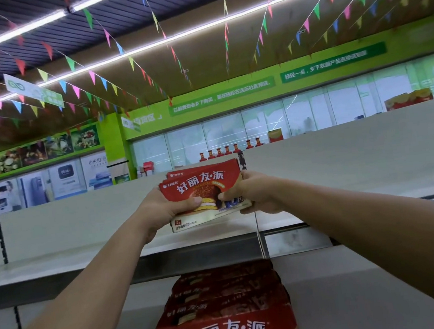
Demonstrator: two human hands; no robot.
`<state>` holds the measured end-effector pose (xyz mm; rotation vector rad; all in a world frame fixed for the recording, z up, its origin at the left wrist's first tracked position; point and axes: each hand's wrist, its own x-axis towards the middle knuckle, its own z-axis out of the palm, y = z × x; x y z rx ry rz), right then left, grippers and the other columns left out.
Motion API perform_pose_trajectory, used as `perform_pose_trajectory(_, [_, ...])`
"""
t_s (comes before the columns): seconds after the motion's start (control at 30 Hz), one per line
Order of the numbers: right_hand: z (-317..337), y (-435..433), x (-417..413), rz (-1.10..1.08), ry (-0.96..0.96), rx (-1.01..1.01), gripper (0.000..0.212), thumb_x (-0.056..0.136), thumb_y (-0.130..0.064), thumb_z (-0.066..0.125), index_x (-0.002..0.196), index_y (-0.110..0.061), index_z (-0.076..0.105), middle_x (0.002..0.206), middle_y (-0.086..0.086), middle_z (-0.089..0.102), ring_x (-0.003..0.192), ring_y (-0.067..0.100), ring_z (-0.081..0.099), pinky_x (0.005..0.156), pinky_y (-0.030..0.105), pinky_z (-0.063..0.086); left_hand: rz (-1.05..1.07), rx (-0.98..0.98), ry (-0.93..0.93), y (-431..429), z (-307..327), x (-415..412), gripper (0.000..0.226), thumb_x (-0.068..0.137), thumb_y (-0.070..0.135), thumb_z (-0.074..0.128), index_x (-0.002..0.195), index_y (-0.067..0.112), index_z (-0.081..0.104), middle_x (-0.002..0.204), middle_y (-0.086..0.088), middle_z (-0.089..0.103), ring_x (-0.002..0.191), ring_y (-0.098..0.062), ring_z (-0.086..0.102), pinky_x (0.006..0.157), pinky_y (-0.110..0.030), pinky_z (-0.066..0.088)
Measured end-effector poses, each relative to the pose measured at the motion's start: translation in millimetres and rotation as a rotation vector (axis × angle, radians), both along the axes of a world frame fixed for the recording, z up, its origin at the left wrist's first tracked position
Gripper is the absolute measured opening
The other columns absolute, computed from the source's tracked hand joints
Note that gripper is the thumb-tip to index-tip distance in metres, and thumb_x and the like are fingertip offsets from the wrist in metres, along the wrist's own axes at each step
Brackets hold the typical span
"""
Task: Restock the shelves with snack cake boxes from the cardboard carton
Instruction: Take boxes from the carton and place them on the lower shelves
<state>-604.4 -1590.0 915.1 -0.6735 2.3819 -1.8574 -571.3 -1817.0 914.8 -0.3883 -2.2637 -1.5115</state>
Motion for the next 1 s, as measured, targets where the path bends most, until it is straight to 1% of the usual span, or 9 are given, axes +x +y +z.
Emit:
perform_pose_trajectory(0.07, [2, 4, -6, 0.004, -0.015, 0.043, 0.053, 0.088, -0.011, 0.077, 0.132, -0.018, 0.048, 0.130, 0.009, 0.059, 0.122, 0.029, 0.057, 0.110, 0.055, 0.044, 0.009, -0.022, -0.009, 3, 0, -7, 0.076, 0.046, 0.035, 0.096, 0.115, 0.021, 0.069, 0.102, -0.002, 0.079, 0.100, -0.022, 0.074, 0.087, -0.037, 0.059])
perform_pose_trajectory(0.13, [2, 5, -13, -0.006, -0.025, 0.055, 0.062, 0.089, -0.009, 0.076, 0.141, -0.018, 0.043, 0.138, 0.011, 0.055, 0.128, 0.031, 0.053, 0.111, 0.058, 0.042, 0.011, -0.049, -0.019, 4, 0, -15, 0.083, 0.044, 0.041, 0.100, 0.118, 0.022, 0.068, 0.104, -0.001, 0.078, 0.101, -0.021, 0.074, 0.090, -0.040, 0.060])
perform_pose_trajectory(0.23, [2, 6, -24, -0.013, -0.030, 0.053, 0.068, 0.089, -0.007, 0.074, 0.146, -0.019, 0.038, 0.143, 0.011, 0.051, 0.135, 0.034, 0.049, 0.114, 0.059, 0.038, -0.004, -0.062, -0.024, 4, -1, -27, 0.092, 0.038, 0.048, 0.098, 0.121, 0.023, 0.067, 0.107, -0.002, 0.078, 0.102, -0.022, 0.074, 0.094, -0.044, 0.059])
perform_pose_trajectory(0.37, [2, 3, -39, 0.002, -0.029, 0.061, 0.068, 0.087, -0.004, 0.075, 0.143, -0.021, 0.041, 0.140, 0.008, 0.055, 0.137, 0.032, 0.047, 0.118, 0.058, 0.034, -0.036, -0.052, -0.026, 5, -4, -39, 0.103, 0.026, 0.056, 0.099, 0.120, 0.024, 0.067, 0.105, -0.002, 0.078, 0.101, -0.022, 0.074, 0.091, -0.042, 0.059])
perform_pose_trajectory(0.5, [-5, 0, -50, 0.021, -0.012, 0.095, 0.060, 0.088, 0.002, 0.072, 0.139, -0.017, 0.048, 0.131, 0.007, 0.060, 0.130, 0.027, 0.052, 0.118, 0.050, 0.037, -0.078, -0.055, -0.078, 2, -5, -47, 0.086, 0.045, 0.040, 0.100, 0.122, 0.024, 0.066, 0.108, -0.002, 0.078, 0.106, -0.023, 0.072, 0.088, -0.037, 0.058])
perform_pose_trajectory(0.6, [-10, -2, -54, 0.032, -0.021, 0.125, 0.053, 0.089, 0.006, 0.069, 0.135, -0.016, 0.053, 0.130, 0.008, 0.061, 0.130, 0.026, 0.052, 0.118, 0.047, 0.037, -0.098, -0.051, -0.125, -3, -9, -50, 0.074, 0.059, 0.027, 0.093, 0.126, 0.022, 0.063, 0.111, -0.003, 0.077, 0.107, -0.023, 0.072, 0.089, -0.037, 0.058])
perform_pose_trajectory(0.77, [-14, 1, -49, 0.082, -0.022, 0.154, 0.051, 0.088, 0.018, 0.061, 0.116, -0.024, 0.055, 0.133, 0.010, 0.059, 0.131, 0.027, 0.051, 0.119, 0.044, 0.035, -0.119, -0.047, -0.188, -8, -14, -49, 0.068, 0.064, 0.014, 0.090, 0.126, 0.019, 0.063, 0.109, -0.005, 0.077, 0.105, -0.024, 0.072, 0.083, -0.033, 0.058])
perform_pose_trajectory(0.9, [-14, 2, -49, 0.070, -0.031, 0.147, 0.052, 0.087, 0.018, 0.062, 0.118, -0.023, 0.054, 0.131, 0.010, 0.059, 0.131, 0.029, 0.051, 0.119, 0.045, 0.036, -0.131, -0.021, -0.231, -11, -16, -48, 0.069, 0.065, 0.010, 0.089, 0.127, 0.021, 0.061, 0.109, -0.005, 0.077, 0.106, -0.024, 0.072, 0.081, -0.033, 0.058])
perform_pose_trajectory(1.0, [-15, 2, -52, 0.071, -0.066, 0.189, 0.055, 0.087, 0.012, 0.066, 0.133, -0.017, 0.053, 0.138, 0.010, 0.057, 0.137, 0.030, 0.045, 0.121, 0.048, 0.031, -0.138, -0.018, -0.269, -11, -16, -45, 0.069, 0.064, 0.011, 0.089, 0.127, 0.021, 0.062, 0.109, -0.004, 0.078, 0.108, -0.025, 0.071, 0.084, -0.035, 0.057])
